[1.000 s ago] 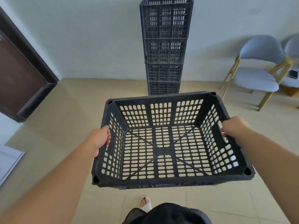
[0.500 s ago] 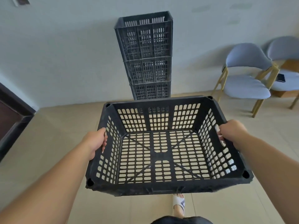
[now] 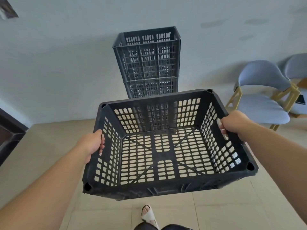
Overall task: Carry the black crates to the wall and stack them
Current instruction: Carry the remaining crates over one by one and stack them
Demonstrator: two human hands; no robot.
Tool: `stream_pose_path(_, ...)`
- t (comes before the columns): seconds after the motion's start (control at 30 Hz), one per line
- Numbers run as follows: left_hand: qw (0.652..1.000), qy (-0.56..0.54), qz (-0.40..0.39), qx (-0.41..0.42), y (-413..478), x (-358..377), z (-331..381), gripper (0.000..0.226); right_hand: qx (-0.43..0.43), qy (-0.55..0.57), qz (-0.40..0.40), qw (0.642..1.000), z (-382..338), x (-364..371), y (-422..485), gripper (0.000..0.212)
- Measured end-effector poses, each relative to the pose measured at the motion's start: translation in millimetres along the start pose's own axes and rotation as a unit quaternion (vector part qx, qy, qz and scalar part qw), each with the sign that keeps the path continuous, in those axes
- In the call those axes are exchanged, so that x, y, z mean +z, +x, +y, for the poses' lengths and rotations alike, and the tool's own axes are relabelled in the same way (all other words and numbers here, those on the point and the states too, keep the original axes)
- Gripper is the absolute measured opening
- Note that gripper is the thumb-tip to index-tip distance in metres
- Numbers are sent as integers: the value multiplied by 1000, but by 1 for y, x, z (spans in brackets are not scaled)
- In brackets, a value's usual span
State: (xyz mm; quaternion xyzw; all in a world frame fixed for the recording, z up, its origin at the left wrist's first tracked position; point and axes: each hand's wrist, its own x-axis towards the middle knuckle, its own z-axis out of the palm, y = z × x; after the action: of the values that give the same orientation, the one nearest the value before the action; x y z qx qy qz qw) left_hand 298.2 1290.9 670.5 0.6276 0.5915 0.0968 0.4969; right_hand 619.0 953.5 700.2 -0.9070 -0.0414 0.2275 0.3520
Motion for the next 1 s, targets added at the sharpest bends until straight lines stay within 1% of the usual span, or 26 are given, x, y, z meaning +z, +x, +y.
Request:
stream_pose_path(0.07, 1000, 0, -7, 16, 26, -3, 25, 49, 11, 5, -2, 1000, -28, 4, 21, 14)
stream_pose_path(0.23, 999, 3, -28, 37, 95, -24, 89, 49, 19, -30, -14, 999, -107, 13, 70, 17)
stream_pose_path(0.33, 998, -1, -49, 47, 130, -44, 134, 48, 15, -23, -15, 1000, -157, 12, 92, 18)
stream_pose_path(0.47, 994, 0, -68, 87, 166, -69, 201, 48, -12, -15, 1, 1000, -221, 1, 110, 16)
stream_pose_path(0.67, 986, -45, -86, 135, 214, -102, 306, 47, -61, 11, 25, 998, -316, -38, 136, 15)
stream_pose_path(0.73, 983, -64, -79, 154, 226, -109, 341, 42, -77, 24, 20, 997, -345, -54, 147, 20)
stream_pose_path(0.9, 979, -56, -69, 185, 254, -126, 429, 35, -104, 55, 6, 993, -407, -98, 178, 25)
stream_pose_path(1.0, 976, -66, -88, 190, 266, -135, 477, 37, -131, 76, -7, 988, -439, -124, 195, 24)
